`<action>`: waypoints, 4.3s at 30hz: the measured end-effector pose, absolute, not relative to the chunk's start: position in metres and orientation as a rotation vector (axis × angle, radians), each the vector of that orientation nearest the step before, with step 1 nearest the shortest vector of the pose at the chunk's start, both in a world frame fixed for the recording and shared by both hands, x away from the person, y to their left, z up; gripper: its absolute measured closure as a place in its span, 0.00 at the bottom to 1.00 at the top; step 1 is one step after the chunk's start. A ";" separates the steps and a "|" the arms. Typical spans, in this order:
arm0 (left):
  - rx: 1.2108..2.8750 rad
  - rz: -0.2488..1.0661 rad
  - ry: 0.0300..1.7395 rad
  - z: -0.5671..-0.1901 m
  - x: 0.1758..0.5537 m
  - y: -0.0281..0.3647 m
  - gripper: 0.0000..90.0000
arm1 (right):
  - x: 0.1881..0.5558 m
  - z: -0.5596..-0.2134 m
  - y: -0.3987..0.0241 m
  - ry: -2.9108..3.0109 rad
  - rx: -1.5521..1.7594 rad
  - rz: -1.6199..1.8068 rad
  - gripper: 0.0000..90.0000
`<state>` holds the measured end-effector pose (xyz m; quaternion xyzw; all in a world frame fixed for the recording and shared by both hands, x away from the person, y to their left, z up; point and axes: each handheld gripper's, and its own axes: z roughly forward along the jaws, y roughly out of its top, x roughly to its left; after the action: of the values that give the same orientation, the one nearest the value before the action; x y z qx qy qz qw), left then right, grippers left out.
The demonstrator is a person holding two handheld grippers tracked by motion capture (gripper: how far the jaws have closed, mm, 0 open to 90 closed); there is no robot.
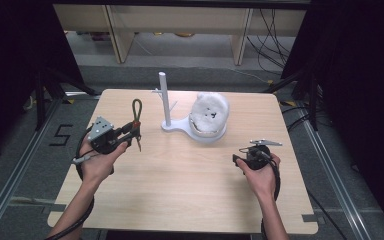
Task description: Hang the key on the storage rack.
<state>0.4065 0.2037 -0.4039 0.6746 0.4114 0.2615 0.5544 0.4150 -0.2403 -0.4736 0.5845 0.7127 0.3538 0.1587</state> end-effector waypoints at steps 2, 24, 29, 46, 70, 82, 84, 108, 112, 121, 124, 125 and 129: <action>1.597 0.619 0.968 -0.404 0.409 0.202 0.77 | 0.415 -0.474 -0.240 2.036 1.681 1.004 0.45; 1.612 0.597 0.955 -0.401 0.437 0.191 0.77 | 0.415 -0.475 -0.240 2.017 1.693 1.003 0.44; 1.617 0.586 0.960 -0.402 0.444 0.189 0.77 | 0.416 -0.476 -0.241 2.018 1.681 0.991 0.44; 1.622 0.561 0.968 -0.400 0.461 0.184 0.77 | 0.414 -0.473 -0.241 2.020 1.710 1.012 0.44; 1.640 0.526 1.023 -0.409 0.485 0.183 0.77 | 0.415 -0.475 -0.243 2.024 1.694 1.018 0.44; 1.644 0.511 1.045 -0.413 0.492 0.182 0.77 | 0.415 -0.475 -0.244 2.026 1.679 1.002 0.44; 1.650 0.510 1.045 -0.414 0.493 0.181 0.77 | 0.414 -0.474 -0.244 2.023 1.680 0.995 0.44; 1.676 0.490 1.069 -0.423 0.505 0.167 0.76 | 0.414 -0.474 -0.245 2.026 1.684 1.011 0.44; 1.679 0.490 1.077 -0.426 0.507 0.163 0.76 | 0.413 -0.473 -0.245 2.024 1.686 1.000 0.44; 1.686 0.480 1.094 -0.429 0.511 0.159 0.75 | 0.414 -0.474 -0.245 2.019 1.687 1.015 0.44; 1.696 0.482 1.099 -0.428 0.513 0.158 0.75 | 0.415 -0.475 -0.246 2.020 1.677 1.021 0.44; 1.696 0.482 1.100 -0.428 0.513 0.158 0.75 | 0.414 -0.475 -0.245 2.018 1.677 1.022 0.44; 1.710 0.493 1.101 -0.429 0.514 0.157 0.73 | 0.415 -0.476 -0.247 2.013 1.649 1.026 0.45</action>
<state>0.5138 0.1569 -0.4285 0.7072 0.4555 0.2038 0.5008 0.4147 -0.2467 -0.4760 0.5807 0.7091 0.3615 0.1713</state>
